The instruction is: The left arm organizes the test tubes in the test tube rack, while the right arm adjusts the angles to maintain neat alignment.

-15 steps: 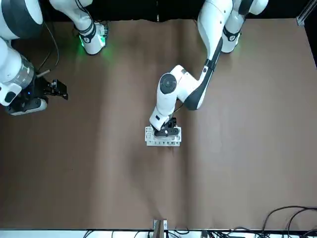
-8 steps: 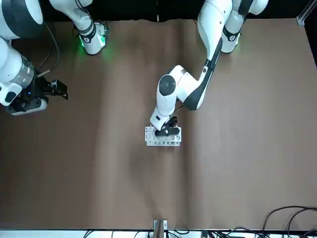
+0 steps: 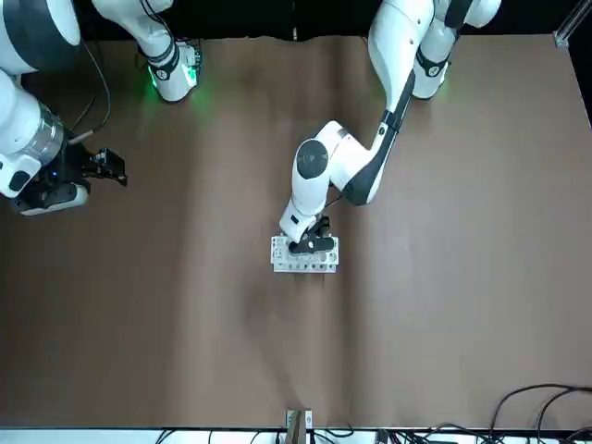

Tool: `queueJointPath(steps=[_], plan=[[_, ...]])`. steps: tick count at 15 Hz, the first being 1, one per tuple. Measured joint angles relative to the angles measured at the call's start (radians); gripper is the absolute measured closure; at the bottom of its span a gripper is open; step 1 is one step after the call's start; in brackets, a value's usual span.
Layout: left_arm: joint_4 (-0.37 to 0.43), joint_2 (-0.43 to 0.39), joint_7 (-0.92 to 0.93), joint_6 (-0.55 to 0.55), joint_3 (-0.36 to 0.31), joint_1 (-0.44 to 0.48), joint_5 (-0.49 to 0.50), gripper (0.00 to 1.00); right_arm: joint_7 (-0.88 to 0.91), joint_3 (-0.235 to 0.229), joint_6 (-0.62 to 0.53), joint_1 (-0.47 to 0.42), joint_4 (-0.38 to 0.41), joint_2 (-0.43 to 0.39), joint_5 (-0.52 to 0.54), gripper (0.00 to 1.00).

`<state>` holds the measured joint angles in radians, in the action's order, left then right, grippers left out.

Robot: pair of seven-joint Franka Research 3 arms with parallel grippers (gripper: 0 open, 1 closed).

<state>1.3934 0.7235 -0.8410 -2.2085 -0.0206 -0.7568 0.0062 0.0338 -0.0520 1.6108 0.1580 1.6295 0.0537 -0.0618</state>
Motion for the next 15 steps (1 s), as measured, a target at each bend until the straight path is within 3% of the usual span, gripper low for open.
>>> queueJointPath(steps=[9,15], plan=[[-0.005,0.000,0.000,-0.003,-0.006,0.003,0.000,0.63,0.000,-0.001,0.000,-0.001,0.000,0.000,0.000,0.00],[-0.005,0.000,0.000,-0.004,-0.008,0.007,0.000,0.63,0.003,-0.013,-0.005,-0.073,-0.003,-0.011,0.001,0.00]])
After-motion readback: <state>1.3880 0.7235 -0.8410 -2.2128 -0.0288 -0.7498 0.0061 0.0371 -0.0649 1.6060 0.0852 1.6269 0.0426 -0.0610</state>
